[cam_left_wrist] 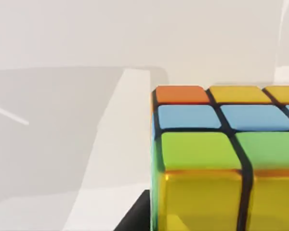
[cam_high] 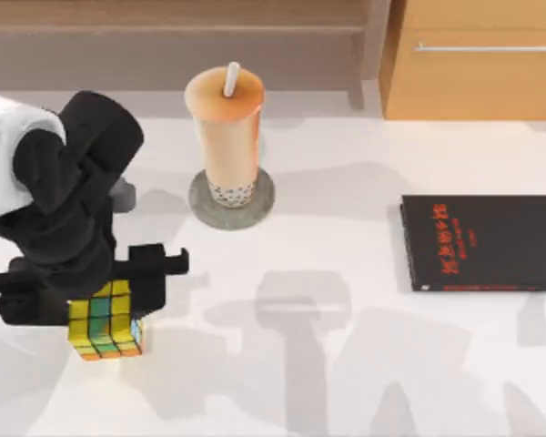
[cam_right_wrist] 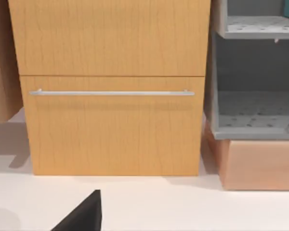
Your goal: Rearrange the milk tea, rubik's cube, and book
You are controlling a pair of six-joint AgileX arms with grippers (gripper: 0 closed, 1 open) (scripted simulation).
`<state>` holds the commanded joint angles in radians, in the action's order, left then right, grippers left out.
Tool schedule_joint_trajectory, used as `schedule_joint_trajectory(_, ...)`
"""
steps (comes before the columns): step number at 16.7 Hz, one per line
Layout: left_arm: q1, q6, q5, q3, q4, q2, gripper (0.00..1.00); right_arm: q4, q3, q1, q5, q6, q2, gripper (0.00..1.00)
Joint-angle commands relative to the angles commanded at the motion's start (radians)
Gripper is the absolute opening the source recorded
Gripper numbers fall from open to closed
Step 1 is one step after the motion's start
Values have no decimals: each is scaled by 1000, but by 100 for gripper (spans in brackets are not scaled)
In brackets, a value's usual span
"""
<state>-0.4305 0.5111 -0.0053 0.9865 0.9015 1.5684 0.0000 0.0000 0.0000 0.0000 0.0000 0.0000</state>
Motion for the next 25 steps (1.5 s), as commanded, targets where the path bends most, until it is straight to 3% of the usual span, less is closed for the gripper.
schedule_joint_trajectory(4,53,-103,-18,84,-201,-4,0,0,0,0,0,0,0,100)
schedule_joint_trajectory(15,264,-484,-91,384,-944,-63,0,0,0,0,0,0,0,100)
schedule_joint_trajectory(18,290,-526,-98,410,-1019,-55,0,0,0,0,0,0,0,100)
schedule_joint_trajectory(25,281,-538,-103,423,-1020,-47,0,0,0,0,0,0,0,100)
